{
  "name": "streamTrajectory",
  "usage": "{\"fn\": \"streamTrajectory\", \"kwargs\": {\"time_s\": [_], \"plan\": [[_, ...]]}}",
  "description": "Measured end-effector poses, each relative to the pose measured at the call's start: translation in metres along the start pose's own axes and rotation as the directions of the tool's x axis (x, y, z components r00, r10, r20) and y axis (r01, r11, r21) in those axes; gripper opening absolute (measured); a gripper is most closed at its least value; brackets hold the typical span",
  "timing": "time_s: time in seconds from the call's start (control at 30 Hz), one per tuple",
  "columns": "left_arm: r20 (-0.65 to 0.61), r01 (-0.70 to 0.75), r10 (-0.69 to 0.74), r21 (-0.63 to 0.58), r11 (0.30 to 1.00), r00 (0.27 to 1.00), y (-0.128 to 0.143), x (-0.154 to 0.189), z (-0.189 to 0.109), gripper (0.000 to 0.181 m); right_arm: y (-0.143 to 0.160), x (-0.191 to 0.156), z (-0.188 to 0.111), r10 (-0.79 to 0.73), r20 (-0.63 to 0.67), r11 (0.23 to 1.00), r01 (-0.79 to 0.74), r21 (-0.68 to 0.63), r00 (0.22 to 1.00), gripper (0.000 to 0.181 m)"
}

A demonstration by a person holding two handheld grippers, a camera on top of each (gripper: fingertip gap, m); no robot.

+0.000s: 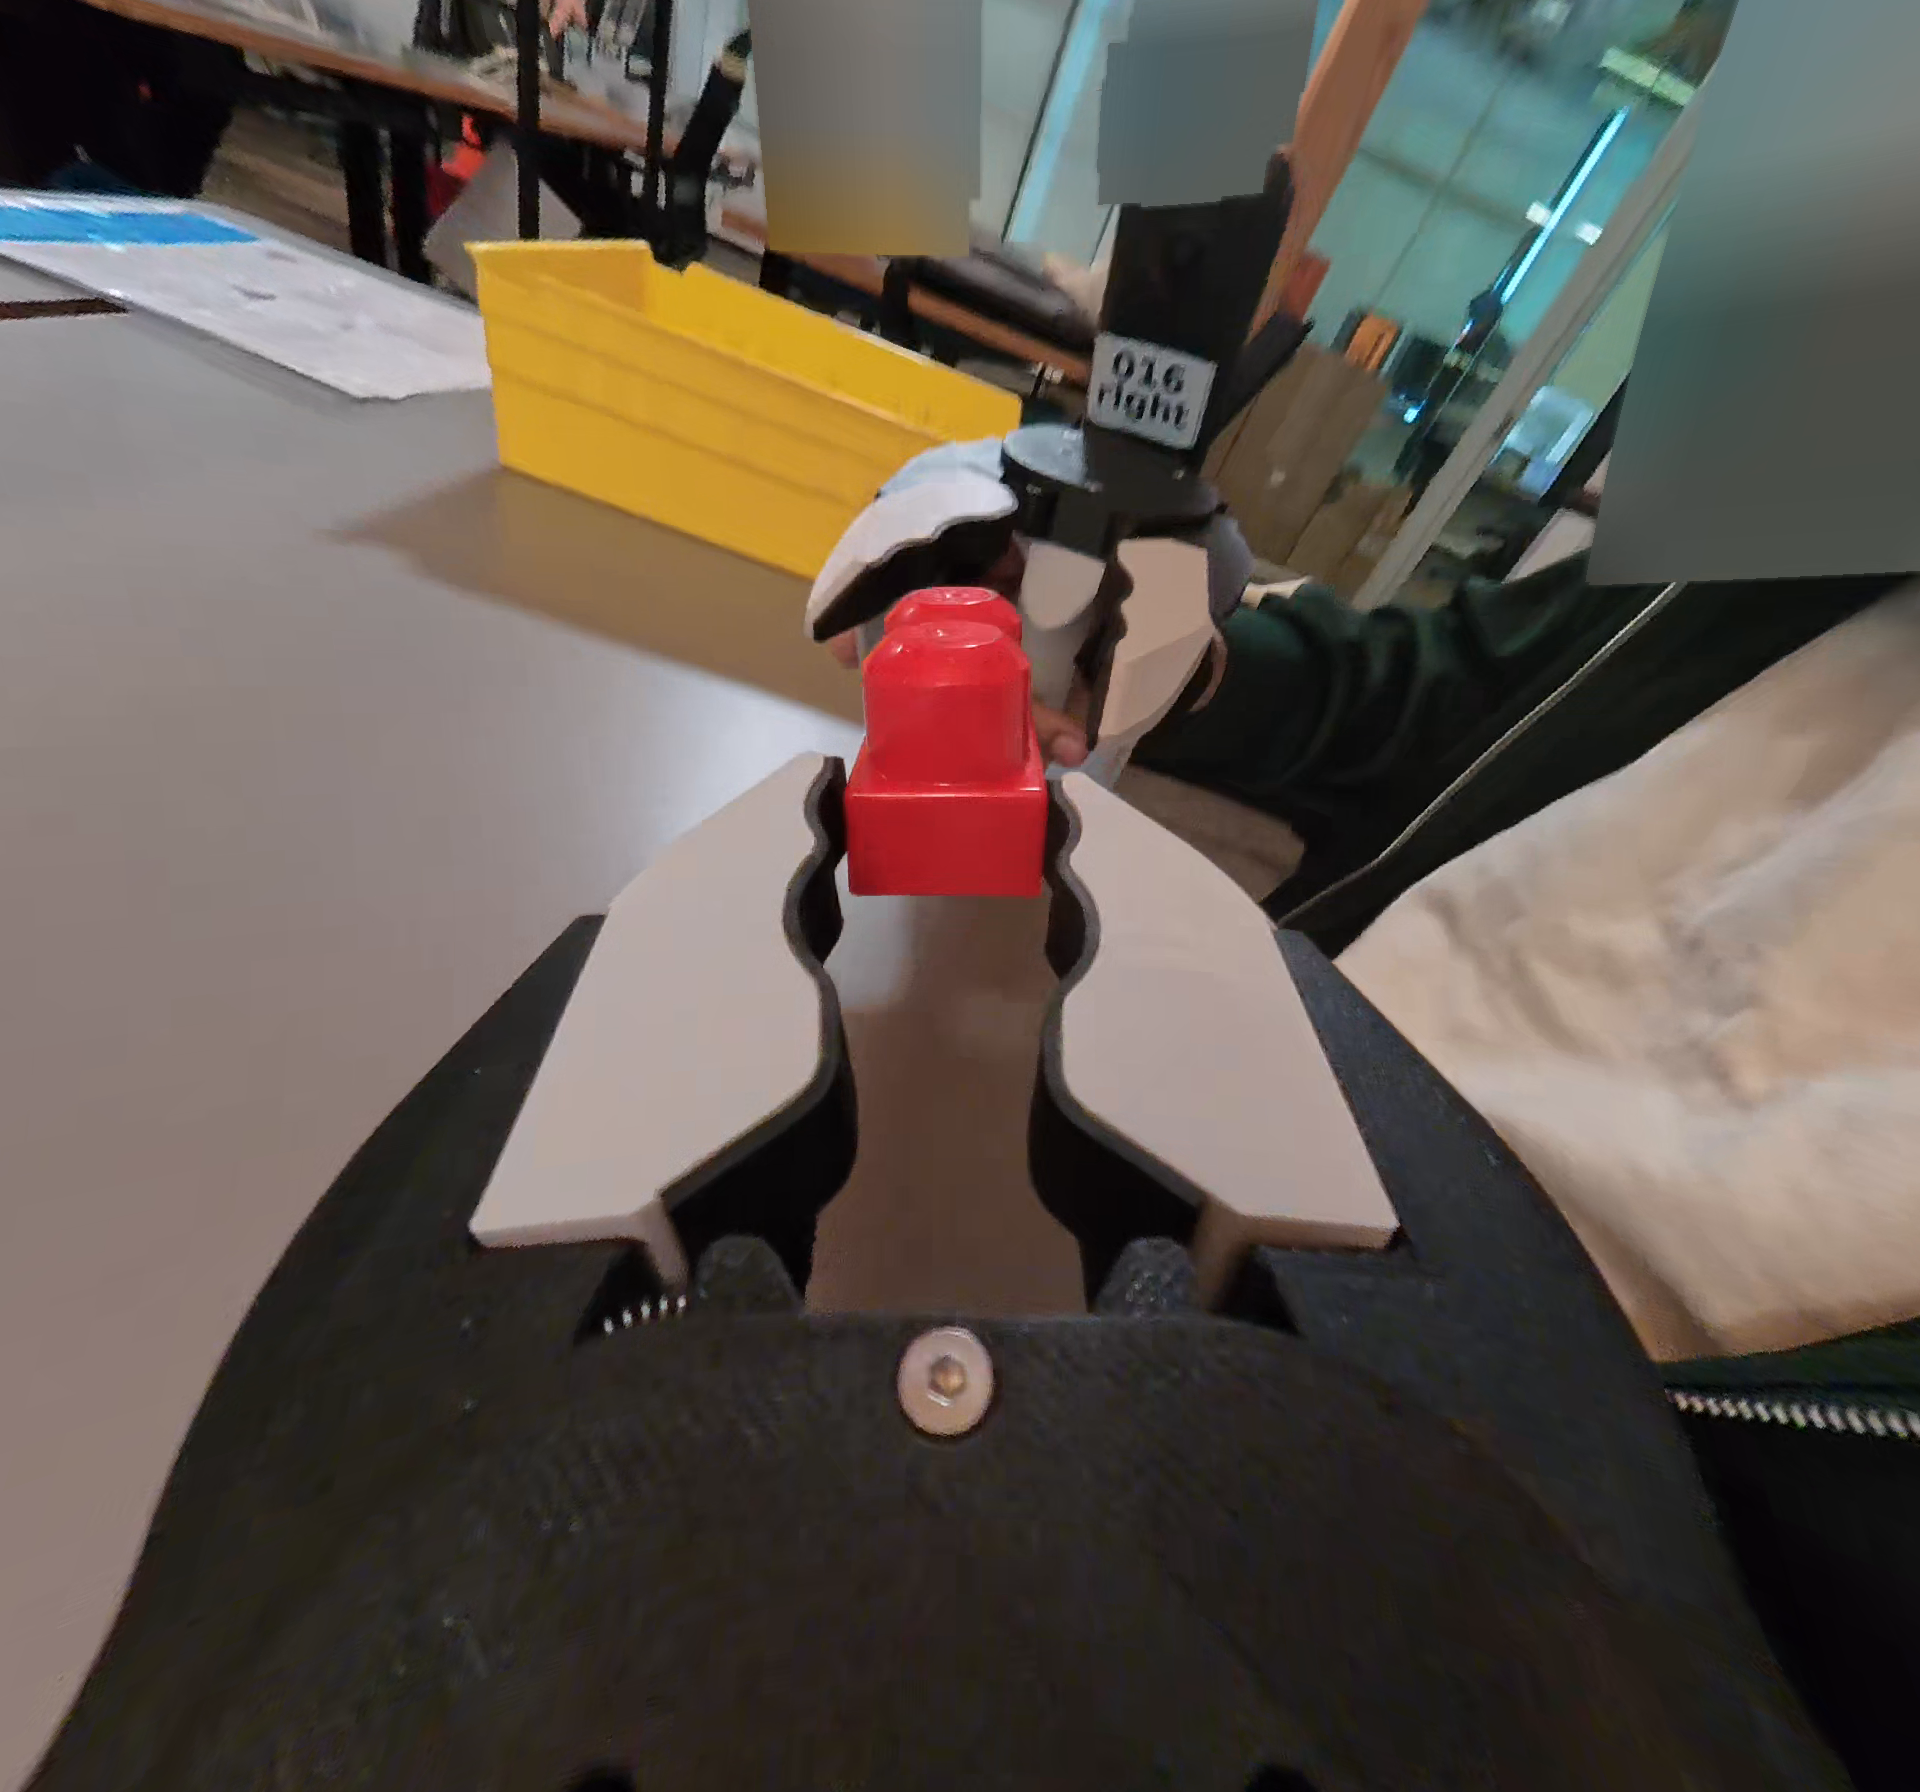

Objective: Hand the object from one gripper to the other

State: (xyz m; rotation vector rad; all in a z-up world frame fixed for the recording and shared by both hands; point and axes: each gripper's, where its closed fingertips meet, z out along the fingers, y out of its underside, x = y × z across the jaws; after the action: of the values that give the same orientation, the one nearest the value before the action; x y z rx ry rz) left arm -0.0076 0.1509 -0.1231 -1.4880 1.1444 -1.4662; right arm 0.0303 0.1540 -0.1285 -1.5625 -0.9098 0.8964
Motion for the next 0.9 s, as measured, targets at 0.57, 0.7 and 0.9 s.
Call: {"fn": "streamTrajectory", "kwargs": {"time_s": [0.57, 0.7, 0.9], "plan": [[-0.091, 0.019, -0.012, 0.076, 0.997, 0.996, -0.005, 0.017, 0.006, 0.037, -0.011, -0.023, 0.014, 0.188, 0.154, 0.977, -0.201, 0.074, 0.97, 0.037], [-0.095, 0.016, -0.009, 0.078, 0.997, 0.995, -0.006, 0.017, 0.007, 0.037, -0.012, -0.024, 0.013, 0.187, 0.161, 0.976, -0.202, 0.083, 0.969, 0.037], [-0.093, 0.005, 0.002, 0.073, 0.997, 0.996, -0.003, 0.018, 0.008, 0.037, -0.014, -0.025, 0.012, 0.177, 0.164, 0.977, -0.193, 0.087, 0.971, 0.036]]}}
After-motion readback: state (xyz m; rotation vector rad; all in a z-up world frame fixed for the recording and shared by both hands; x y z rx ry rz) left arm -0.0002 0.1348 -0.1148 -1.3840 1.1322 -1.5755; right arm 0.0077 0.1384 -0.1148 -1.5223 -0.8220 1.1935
